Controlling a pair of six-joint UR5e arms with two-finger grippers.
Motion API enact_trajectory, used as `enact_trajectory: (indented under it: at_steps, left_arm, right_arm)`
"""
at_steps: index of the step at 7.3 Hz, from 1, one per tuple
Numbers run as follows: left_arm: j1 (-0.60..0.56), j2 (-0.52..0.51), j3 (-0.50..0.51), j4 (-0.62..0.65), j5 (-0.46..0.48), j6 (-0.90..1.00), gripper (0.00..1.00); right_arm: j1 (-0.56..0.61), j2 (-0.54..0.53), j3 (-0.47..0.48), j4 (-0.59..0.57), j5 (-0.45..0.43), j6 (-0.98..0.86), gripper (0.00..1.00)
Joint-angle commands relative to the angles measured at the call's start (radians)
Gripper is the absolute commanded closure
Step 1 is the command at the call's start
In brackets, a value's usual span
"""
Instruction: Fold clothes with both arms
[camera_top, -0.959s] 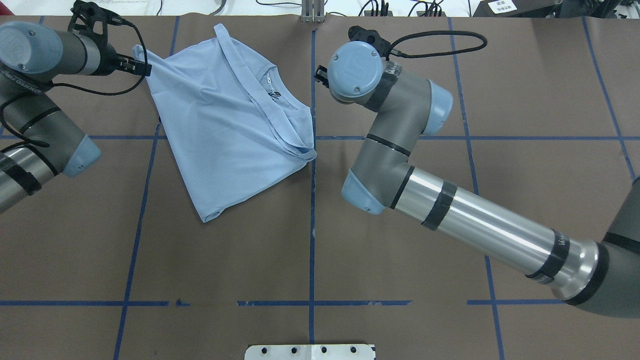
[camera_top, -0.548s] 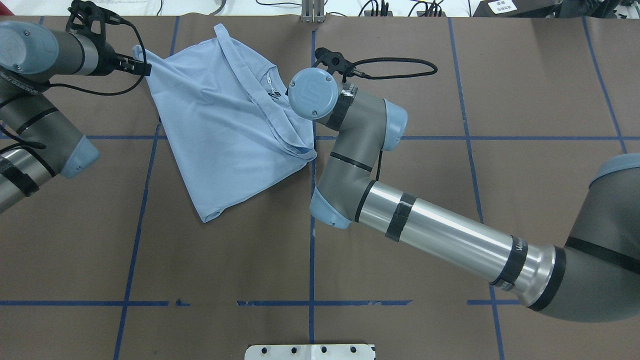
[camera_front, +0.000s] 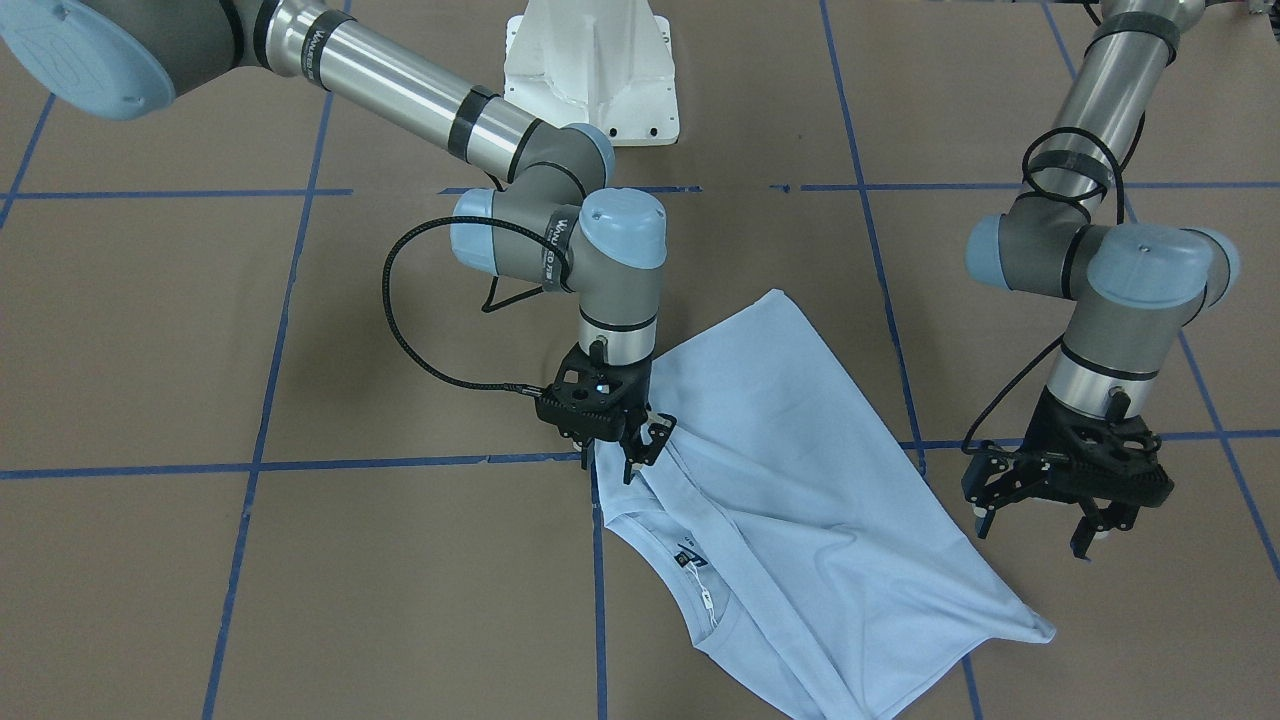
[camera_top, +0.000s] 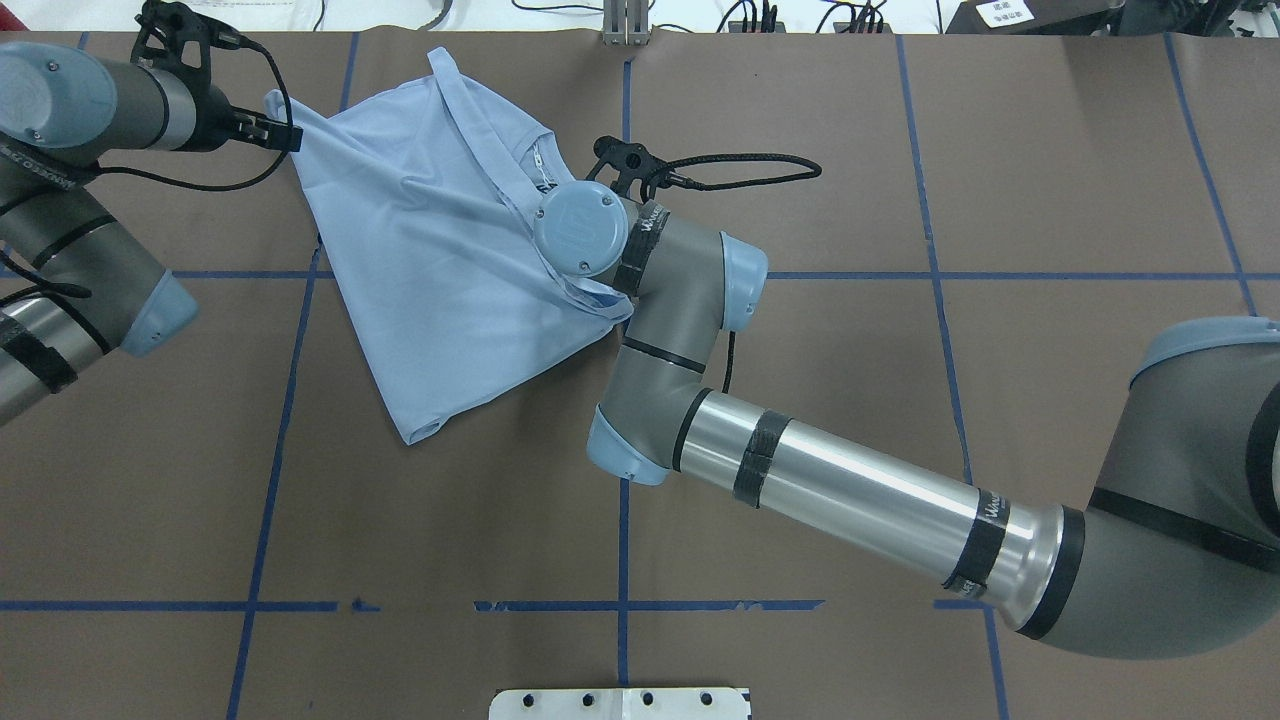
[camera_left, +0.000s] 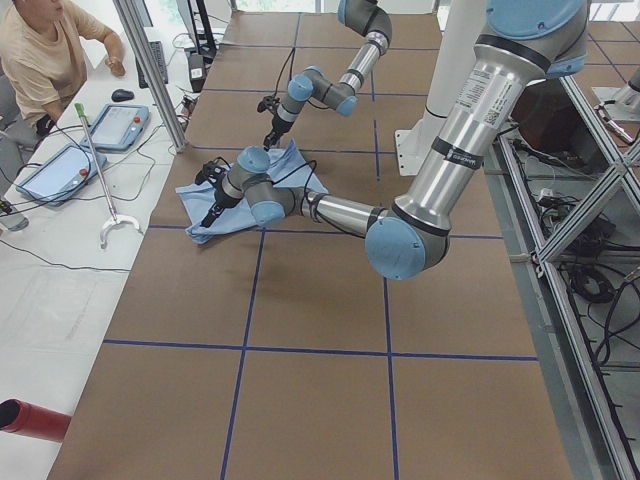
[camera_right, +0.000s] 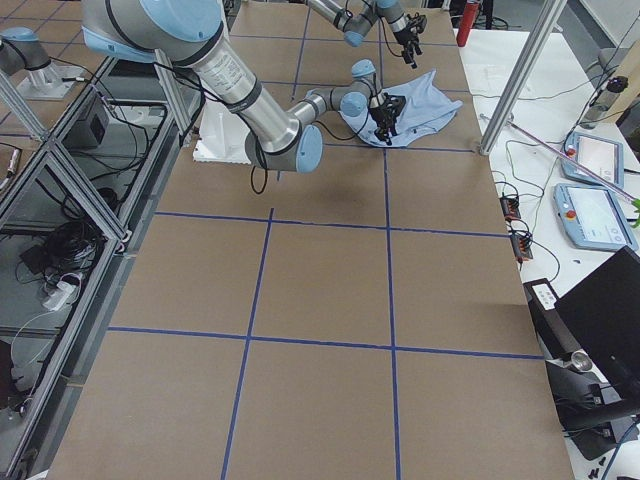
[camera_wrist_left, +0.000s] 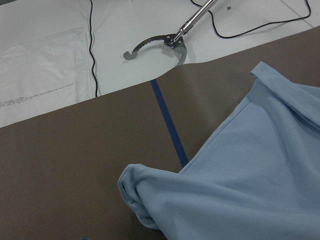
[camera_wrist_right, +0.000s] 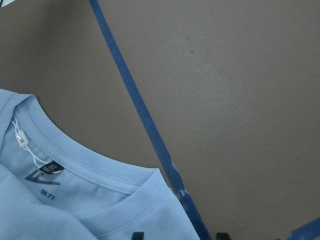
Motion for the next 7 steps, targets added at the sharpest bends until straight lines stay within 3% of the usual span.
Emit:
enact_trajectory:
  at_steps: [1,4,5,7]
  left_arm:
    - [0.0,0.0,0.0,0.0,0.0,0.0,0.0]
    - [0.0,0.005,0.0,0.0,0.0,0.0,0.0]
    - [0.0,0.005,0.0,0.0,0.0,0.0,0.0]
    - [0.0,0.005,0.0,0.0,0.0,0.0,0.0]
  right_arm:
    - [-0.008,-0.002,-0.008,-0.002,-0.003,-0.011,0.43]
    - [-0.012,-0.002,-0.012,-0.002,-0.009,-0.016,0.49]
    - [-0.014,-0.003,-0.012,-0.003,-0.009,-0.016,0.57]
    - [-0.018,-0.005,-0.012,-0.005,-0.009,-0.019,0.57]
